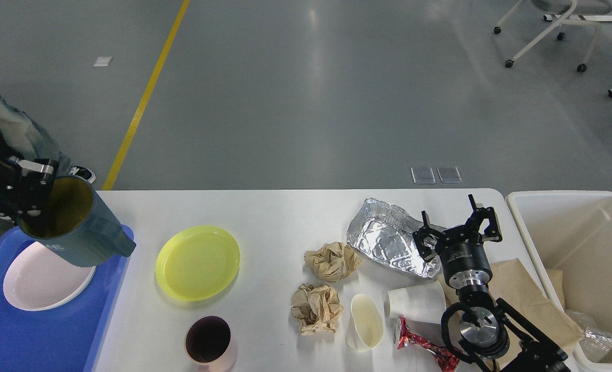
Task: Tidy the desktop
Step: 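Lift the olive-green cup and carry it over the blue tray, then lower the cup onto the blue tray and open the left gripper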
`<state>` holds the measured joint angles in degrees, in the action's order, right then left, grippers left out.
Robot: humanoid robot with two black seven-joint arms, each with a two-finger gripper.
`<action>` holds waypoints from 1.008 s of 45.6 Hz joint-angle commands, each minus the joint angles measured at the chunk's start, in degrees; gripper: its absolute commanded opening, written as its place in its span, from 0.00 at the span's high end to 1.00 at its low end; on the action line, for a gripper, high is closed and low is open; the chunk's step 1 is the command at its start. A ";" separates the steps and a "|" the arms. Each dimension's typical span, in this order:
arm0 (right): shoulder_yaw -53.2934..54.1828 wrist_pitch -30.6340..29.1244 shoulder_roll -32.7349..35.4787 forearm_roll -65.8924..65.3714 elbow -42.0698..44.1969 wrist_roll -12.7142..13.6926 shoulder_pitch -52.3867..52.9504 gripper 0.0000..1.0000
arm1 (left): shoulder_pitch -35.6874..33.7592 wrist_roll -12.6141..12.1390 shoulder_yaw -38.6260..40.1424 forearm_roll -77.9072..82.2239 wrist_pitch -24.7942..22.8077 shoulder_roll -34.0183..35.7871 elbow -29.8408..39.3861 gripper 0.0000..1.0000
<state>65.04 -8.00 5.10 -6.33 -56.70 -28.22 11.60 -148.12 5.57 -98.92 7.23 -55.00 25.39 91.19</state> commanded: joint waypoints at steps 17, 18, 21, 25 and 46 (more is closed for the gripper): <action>0.00 0.00 -0.01 0.00 0.01 0.01 0.00 0.00 | 32.00 -1.18 10.67 15.70 0.95 23.21 -20.51 1.00; 0.00 0.00 0.08 0.00 0.01 0.01 0.00 0.00 | 34.10 -1.18 11.81 16.14 0.95 24.00 -21.75 1.00; 0.00 0.00 -0.01 0.00 0.01 0.01 0.00 0.00 | 39.99 -0.92 16.02 17.20 1.12 25.84 -24.74 0.99; 0.00 0.00 -0.01 0.00 0.01 0.01 0.00 0.00 | 47.82 -0.83 22.44 18.77 1.65 26.99 -27.29 0.99; 0.00 0.00 -0.01 0.00 0.01 0.01 0.00 0.00 | 68.14 1.63 33.35 20.36 11.31 25.06 -35.12 0.97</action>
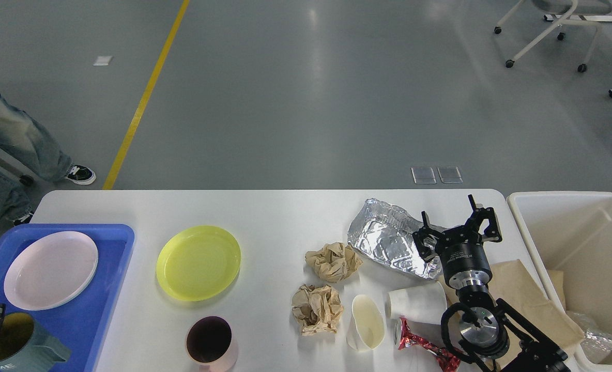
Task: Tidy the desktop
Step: 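Lower the cup onto the blue tray and open the left gripper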
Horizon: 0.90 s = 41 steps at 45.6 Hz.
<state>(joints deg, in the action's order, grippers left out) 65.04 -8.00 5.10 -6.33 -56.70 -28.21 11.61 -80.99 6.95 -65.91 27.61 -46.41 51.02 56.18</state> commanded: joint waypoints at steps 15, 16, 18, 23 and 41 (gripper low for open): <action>0.00 0.00 -0.01 0.00 0.01 0.08 -0.01 0.00 | 1.01 0.08 0.44 -0.01 3.43 -0.84 -0.11 0.95; 0.00 0.00 -0.01 0.00 0.01 0.00 -0.01 0.00 | 1.01 0.08 0.44 0.08 3.43 -0.84 -0.11 0.95; 0.00 0.00 -0.01 0.00 0.01 -0.01 -0.01 0.00 | 1.10 0.16 0.44 -0.01 3.43 -0.84 -0.11 0.95; 0.00 0.00 -0.01 0.00 0.01 -0.01 -0.01 0.00 | 1.89 0.25 0.44 -0.01 3.86 -0.66 -0.11 0.95; 0.00 0.00 -0.01 0.00 0.01 -0.01 -0.01 0.00 | 5.14 0.08 2.54 -0.09 7.73 -0.75 -0.11 0.86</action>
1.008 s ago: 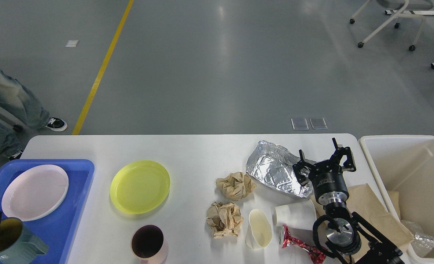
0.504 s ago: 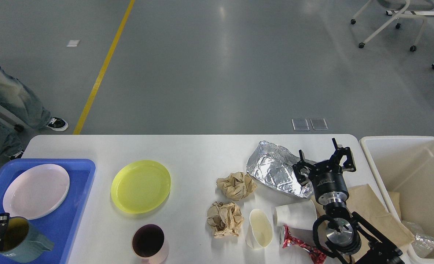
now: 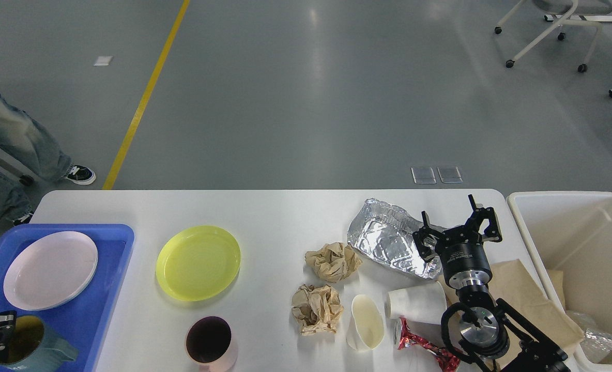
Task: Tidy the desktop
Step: 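Lower the cup onto the blue tray and open the left gripper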
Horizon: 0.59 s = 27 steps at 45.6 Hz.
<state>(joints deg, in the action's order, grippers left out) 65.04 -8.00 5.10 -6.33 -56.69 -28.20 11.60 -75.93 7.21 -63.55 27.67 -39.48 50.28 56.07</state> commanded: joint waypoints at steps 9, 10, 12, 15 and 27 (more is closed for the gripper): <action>0.00 0.00 0.00 0.00 0.00 -0.01 0.00 0.00 | 0.16 -0.35 1.15 -0.86 9.16 0.00 0.97 0.37; 0.00 0.00 0.00 0.00 0.00 -0.01 0.00 0.00 | 0.16 -0.27 1.15 -0.86 9.25 0.00 1.06 0.34; 0.00 0.00 0.00 0.00 0.00 -0.01 0.00 0.00 | 0.16 -0.09 1.15 -0.86 9.16 0.00 1.41 0.28; 0.00 0.00 0.00 0.00 0.00 -0.01 0.00 0.00 | 0.16 0.08 1.15 -0.86 9.07 0.00 1.67 0.23; 0.00 0.00 0.00 0.00 0.00 -0.01 0.00 0.00 | -1.77 -0.27 0.18 -0.95 7.58 1.23 4.49 0.11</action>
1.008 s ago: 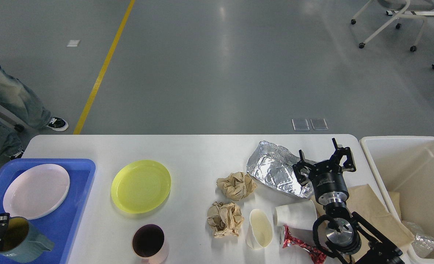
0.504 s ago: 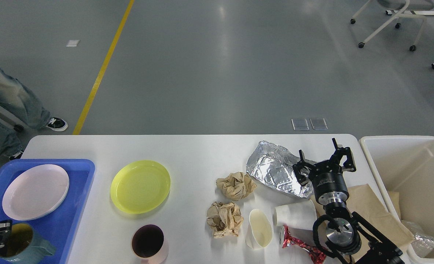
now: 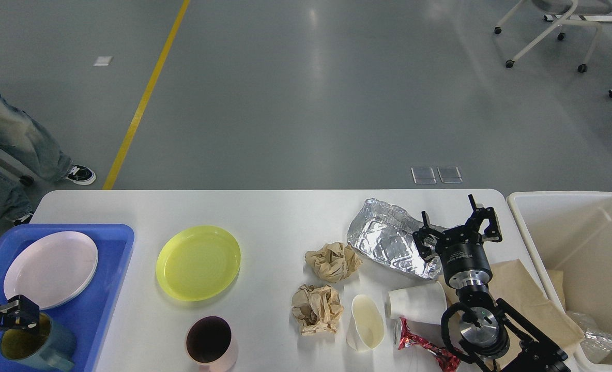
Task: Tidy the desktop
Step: 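Lower the cup onto the blue tray and open the left gripper, then raise the left gripper and move it toward the pink mug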
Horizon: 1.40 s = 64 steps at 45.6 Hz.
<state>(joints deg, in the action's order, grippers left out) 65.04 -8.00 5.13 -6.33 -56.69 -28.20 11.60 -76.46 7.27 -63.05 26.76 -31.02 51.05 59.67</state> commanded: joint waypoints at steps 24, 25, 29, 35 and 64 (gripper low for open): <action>0.00 0.00 -0.03 0.00 0.00 -0.01 0.00 0.00 | -26.01 -0.24 -18.77 -2.94 -8.97 -2.88 11.42 0.04; 0.00 0.00 -0.03 0.00 0.00 -0.01 0.00 0.00 | -27.85 -0.15 -20.09 -2.94 -9.06 -3.59 12.39 0.04; 0.00 0.00 -0.03 0.00 0.00 0.07 0.00 0.00 | -34.27 -0.24 -24.05 -4.08 -9.23 -8.06 15.82 0.04; 0.00 0.00 -0.03 0.00 0.00 -0.01 0.00 0.00 | -44.90 -0.32 -28.44 -11.19 -11.86 -14.48 21.10 0.04; 0.00 0.00 -0.03 0.00 0.00 -0.01 0.00 0.00 | -84.81 -0.41 -31.61 -35.72 -23.38 -39.10 37.09 0.04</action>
<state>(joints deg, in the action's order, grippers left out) 65.04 -8.00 5.10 -6.33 -56.62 -28.20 11.60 -156.64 7.02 -95.13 -5.34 -54.17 14.07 94.18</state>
